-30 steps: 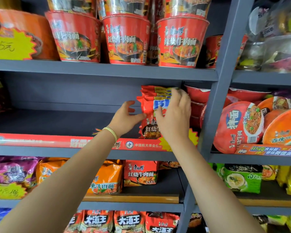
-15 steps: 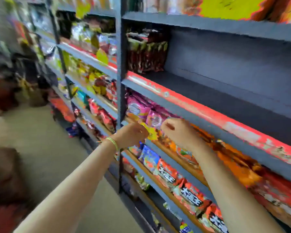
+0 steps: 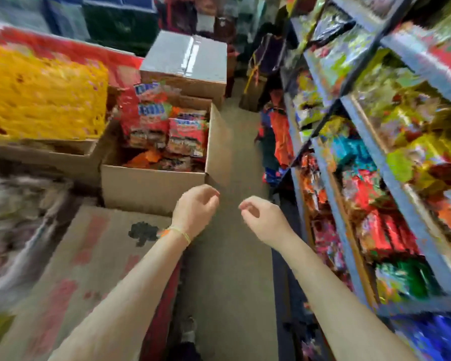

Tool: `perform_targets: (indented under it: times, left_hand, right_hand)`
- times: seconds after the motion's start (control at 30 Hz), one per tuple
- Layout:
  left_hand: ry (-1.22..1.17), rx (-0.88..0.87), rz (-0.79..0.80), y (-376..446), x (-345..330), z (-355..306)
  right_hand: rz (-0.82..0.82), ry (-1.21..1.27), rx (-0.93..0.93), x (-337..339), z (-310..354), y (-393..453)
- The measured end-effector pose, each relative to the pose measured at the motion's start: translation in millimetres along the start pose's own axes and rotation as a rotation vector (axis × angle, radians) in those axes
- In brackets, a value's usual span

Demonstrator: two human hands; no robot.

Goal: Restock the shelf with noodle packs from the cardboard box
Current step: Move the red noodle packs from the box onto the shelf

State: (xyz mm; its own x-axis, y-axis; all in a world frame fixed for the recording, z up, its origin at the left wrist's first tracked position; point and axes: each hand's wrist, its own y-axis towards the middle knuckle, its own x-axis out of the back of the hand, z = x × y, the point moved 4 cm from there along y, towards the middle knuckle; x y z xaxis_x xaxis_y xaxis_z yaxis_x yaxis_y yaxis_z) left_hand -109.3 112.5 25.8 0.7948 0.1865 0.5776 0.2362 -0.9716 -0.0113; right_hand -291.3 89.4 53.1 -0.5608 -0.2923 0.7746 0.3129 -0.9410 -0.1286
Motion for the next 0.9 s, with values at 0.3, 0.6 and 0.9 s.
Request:
perform_targets:
  times: [0.3,0.6,0.9]
  left_hand:
    - [0.458,-0.062,-0.19,124.8,49.3,86.1]
    - [0.614,0.128,0.06,183.7,61.7,134.9]
    - [0.572,0.03,-0.005,193.4,55.5,150.1]
  right_hand:
    - [0.089,-0.094,0.13,-60.7,62.7,162.7]
    - [0.178,-0.078,-0.017,-128.4,78.2,262.7]
    - [0.002,0.319,-0.601,-151.2,49.7,333.7]
